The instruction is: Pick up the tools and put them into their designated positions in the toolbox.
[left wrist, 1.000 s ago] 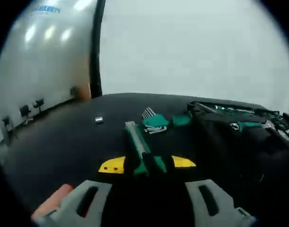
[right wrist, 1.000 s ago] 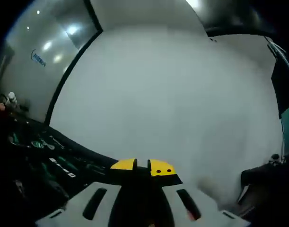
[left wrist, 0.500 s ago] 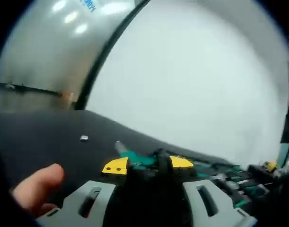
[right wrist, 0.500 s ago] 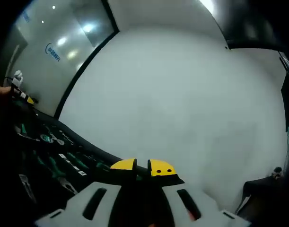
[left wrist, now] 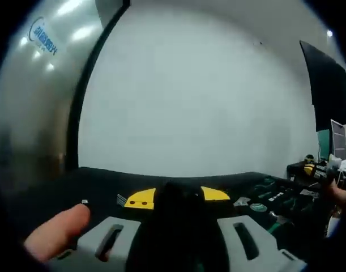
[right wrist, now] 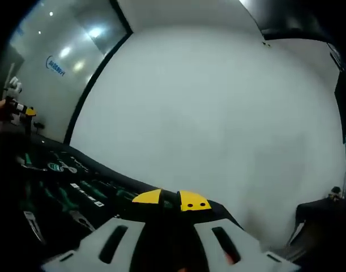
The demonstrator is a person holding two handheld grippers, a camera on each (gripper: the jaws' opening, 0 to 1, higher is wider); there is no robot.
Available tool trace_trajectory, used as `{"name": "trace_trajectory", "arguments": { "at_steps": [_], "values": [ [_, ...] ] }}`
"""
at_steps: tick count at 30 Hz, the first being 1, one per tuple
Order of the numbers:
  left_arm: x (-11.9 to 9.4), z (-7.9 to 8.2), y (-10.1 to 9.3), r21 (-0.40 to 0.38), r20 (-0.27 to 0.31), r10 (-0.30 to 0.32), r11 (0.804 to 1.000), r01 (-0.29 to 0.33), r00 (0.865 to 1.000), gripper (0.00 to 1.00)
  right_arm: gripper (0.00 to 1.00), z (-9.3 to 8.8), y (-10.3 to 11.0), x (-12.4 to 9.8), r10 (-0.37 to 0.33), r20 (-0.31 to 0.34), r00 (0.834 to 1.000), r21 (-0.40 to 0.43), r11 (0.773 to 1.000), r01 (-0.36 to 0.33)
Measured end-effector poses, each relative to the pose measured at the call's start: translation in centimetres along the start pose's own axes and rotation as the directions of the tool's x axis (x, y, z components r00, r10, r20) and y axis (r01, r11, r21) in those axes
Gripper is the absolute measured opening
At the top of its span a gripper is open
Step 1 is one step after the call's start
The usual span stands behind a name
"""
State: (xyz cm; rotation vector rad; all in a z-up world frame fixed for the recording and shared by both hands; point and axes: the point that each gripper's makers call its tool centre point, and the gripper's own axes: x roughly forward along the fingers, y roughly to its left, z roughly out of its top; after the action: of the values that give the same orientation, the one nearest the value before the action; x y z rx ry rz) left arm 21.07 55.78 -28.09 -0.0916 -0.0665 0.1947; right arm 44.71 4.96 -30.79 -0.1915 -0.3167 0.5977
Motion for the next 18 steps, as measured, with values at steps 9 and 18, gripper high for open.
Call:
{"name": "trace_trajectory", "arguments": {
  "at_steps": [9, 18],
  "values": [
    [1.7, 5.5, -8.4, -0.036, -0.006, -0.165, 0.986, 0.165, 0.986, 0.19, 0.08, 0.3, 1.4, -0.1, 0.024, 0.005, 1.0, -0.078, 0.997, -0.024],
    [-0.4, 0.9, -18.8, -0.398, -0.015, -0.417, 0.836, 0.377, 0.909, 0.16, 0.08, 0.4, 1.7, -0.2, 0.029, 0.002, 1.0, -0.098, 0.995, -0.028]
  ]
}}
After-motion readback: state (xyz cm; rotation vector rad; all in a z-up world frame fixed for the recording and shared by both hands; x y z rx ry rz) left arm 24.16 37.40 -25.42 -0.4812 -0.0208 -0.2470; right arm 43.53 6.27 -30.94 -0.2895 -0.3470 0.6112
